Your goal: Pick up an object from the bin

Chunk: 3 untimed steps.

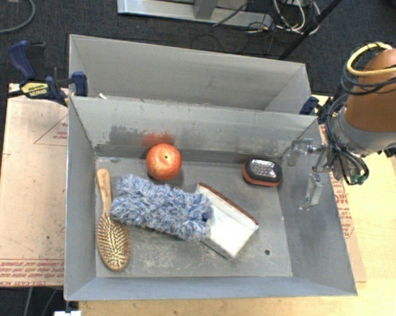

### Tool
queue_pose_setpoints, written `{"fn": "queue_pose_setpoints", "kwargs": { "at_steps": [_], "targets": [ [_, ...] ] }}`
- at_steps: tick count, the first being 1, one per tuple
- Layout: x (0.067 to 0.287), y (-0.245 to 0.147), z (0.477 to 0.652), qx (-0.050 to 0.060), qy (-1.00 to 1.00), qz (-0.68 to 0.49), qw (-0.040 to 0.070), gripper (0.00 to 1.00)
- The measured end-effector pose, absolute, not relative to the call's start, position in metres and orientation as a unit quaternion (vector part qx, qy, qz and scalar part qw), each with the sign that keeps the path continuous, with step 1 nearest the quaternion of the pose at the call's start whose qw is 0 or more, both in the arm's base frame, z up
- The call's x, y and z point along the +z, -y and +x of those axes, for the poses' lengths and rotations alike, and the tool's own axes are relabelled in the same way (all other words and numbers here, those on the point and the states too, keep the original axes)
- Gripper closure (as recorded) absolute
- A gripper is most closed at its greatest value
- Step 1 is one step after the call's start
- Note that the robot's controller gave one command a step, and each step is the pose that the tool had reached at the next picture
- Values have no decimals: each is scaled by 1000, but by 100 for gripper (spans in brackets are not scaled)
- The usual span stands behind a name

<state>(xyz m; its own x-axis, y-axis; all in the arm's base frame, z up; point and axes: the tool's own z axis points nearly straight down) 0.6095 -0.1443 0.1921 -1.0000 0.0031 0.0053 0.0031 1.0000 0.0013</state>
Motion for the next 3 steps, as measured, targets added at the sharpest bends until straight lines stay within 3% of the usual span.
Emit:
{"fn": "queue_pose_setpoints", "kwargs": {
  "at_steps": [1,2,3],
  "targets": [
    [197,144,611,0,1000,0,-1,0],
    [152,142,618,1,1000,-2,-4,0],
    [129,140,620,0,1000,-5,-2,0]
  ]
}}
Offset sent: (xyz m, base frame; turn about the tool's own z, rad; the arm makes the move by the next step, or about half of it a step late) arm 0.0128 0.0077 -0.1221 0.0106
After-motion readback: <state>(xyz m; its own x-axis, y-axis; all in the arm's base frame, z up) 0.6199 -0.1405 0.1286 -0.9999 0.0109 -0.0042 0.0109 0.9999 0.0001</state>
